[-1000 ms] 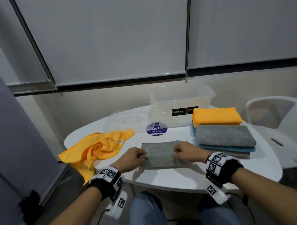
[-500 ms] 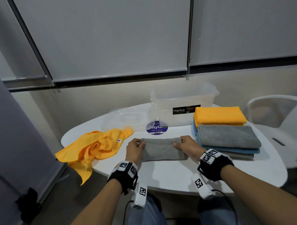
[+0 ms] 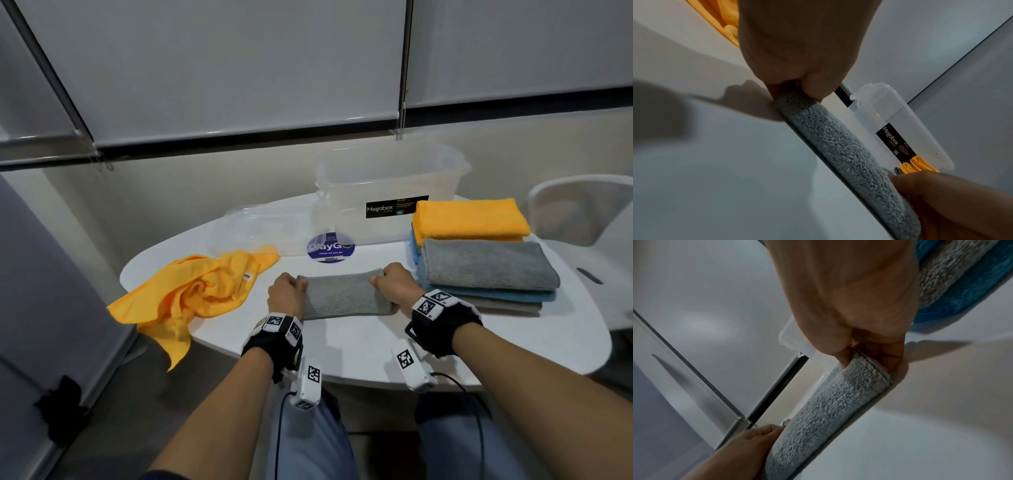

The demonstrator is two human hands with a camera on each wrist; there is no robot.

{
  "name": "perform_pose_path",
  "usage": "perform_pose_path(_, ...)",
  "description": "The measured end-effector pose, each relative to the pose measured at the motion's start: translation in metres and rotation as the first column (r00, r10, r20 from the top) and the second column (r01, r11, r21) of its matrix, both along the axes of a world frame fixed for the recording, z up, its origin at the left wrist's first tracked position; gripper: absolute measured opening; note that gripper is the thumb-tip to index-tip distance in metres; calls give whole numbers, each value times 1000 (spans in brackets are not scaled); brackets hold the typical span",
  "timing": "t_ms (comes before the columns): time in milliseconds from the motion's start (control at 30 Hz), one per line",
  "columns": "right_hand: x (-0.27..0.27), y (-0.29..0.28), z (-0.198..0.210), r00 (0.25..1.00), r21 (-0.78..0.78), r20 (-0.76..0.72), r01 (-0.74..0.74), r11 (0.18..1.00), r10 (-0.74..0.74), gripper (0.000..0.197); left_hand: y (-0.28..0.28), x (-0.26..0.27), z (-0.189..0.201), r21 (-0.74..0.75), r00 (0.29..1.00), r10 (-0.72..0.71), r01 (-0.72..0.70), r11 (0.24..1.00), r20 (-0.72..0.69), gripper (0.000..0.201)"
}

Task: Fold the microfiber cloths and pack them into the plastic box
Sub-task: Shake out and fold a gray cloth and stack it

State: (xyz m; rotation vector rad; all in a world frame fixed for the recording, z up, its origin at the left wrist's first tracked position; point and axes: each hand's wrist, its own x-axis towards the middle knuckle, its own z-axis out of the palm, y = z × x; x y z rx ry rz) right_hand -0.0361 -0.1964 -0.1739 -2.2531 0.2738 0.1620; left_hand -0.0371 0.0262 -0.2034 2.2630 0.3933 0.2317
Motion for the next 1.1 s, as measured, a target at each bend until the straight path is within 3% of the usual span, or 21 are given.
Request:
perform_pose_path(467, 2, 8, 6, 998, -116, 5, 69, 991, -69, 24, -8, 9, 0, 117, 998, 39, -33, 993, -56, 27)
perform_pose_path(833, 14, 9, 13, 997, -185, -77, 10, 983, -25, 34, -12, 6, 9, 229, 977, 52, -3, 973, -206, 38)
perform_pose_path(900, 17, 13, 12, 996, -209, -83, -1, 978, -16, 32, -12, 6, 6, 302, 977, 25, 42, 953, -214, 38)
perform_pose_path(967, 17, 16, 14, 997, -244, -71, -7, 970, -11, 14, -14, 3, 8, 390, 973, -6, 97, 916, -229, 36)
perform_pose_path(1100, 12, 18, 19, 999, -283, -49, -17, 959, 3, 25, -10, -6, 11, 557, 954, -105, 250, 792, -280, 37)
